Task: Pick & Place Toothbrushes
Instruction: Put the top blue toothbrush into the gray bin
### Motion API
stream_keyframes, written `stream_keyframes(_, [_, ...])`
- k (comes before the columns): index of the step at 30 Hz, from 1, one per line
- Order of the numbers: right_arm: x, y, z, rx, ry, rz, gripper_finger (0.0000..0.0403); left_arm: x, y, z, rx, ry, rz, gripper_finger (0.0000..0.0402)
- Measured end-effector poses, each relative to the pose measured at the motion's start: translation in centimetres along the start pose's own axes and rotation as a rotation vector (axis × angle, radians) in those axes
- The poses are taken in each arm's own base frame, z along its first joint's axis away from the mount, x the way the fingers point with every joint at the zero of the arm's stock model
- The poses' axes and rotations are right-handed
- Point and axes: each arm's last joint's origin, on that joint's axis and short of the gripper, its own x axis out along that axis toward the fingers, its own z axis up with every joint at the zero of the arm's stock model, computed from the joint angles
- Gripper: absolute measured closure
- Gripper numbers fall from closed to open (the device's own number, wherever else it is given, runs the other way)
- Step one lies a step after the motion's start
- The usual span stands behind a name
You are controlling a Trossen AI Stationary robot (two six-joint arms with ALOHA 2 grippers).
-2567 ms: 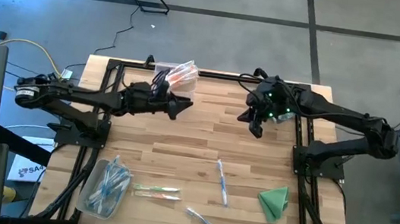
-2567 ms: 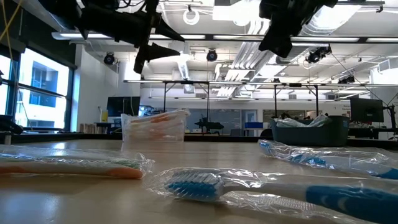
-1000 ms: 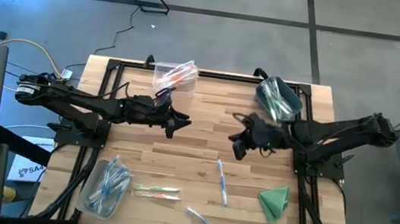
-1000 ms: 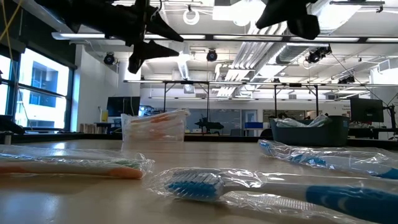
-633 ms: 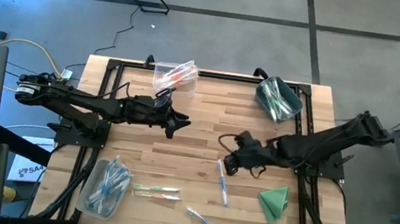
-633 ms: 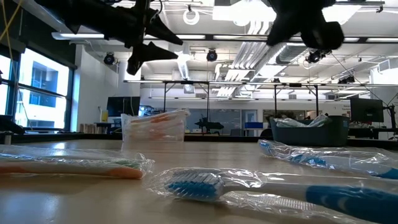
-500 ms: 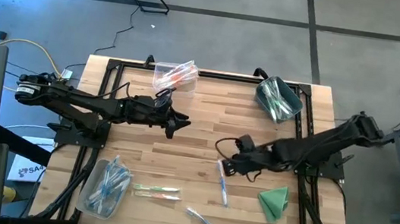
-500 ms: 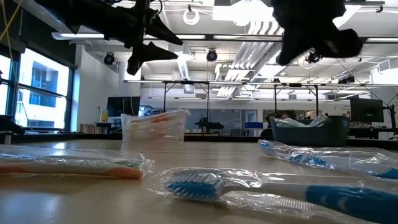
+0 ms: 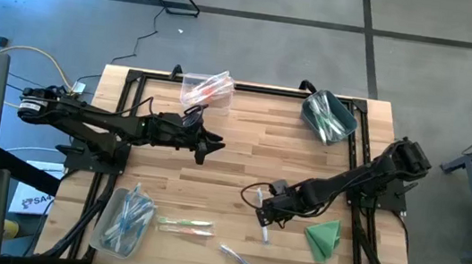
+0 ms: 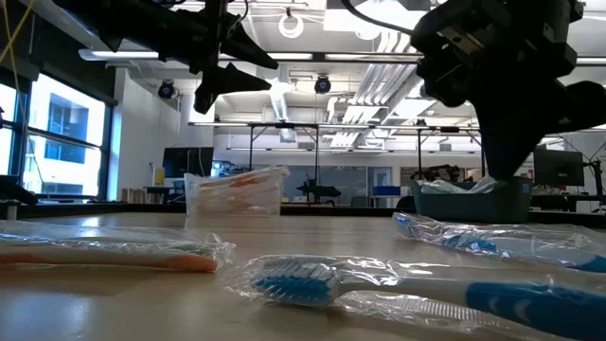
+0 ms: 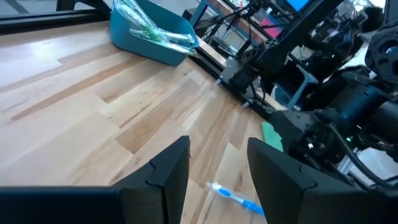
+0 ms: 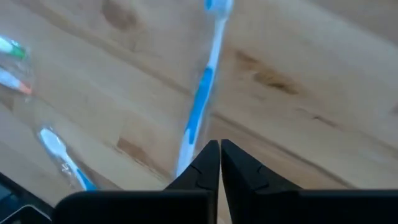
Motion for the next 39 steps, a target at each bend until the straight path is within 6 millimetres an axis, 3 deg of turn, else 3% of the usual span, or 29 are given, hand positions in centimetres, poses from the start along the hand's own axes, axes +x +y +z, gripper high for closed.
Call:
stream_keyframes(3, [0.9, 0.5, -0.1, -0.001, 0.025, 0.024, 0.0379, 0.0, 0.0, 0.0, 0.014, 0.004, 0.003, 0.0243])
stream_keyframes(7, [1.7, 1.1, -0.1, -0.001, 0.027, 0.065, 0.0327, 0.0, 0.1, -0.1, 0.014, 0.008, 0.005, 0.0243])
stream_keyframes(14, [1.9, 0.9, 0.0, 0.098, -0.035, 0.042, 0.0253, 0.0, 0.2, -0.3, 0.020, 0.032, 0.023, 0.0243])
stream_keyframes(32, [1.9, 0.9, 0.1, 0.096, -0.116, 0.046, 0.0261, 0.0, 0.3, -0.5, 0.020, 0.044, 0.032, 0.0243])
stream_keyframes(39, [4.4, 1.4, -0.7, 0.076, -0.072, 0.057, 0.0261, 0.0, 0.4, -0.5, 0.020, 0.046, 0.033, 0.0243])
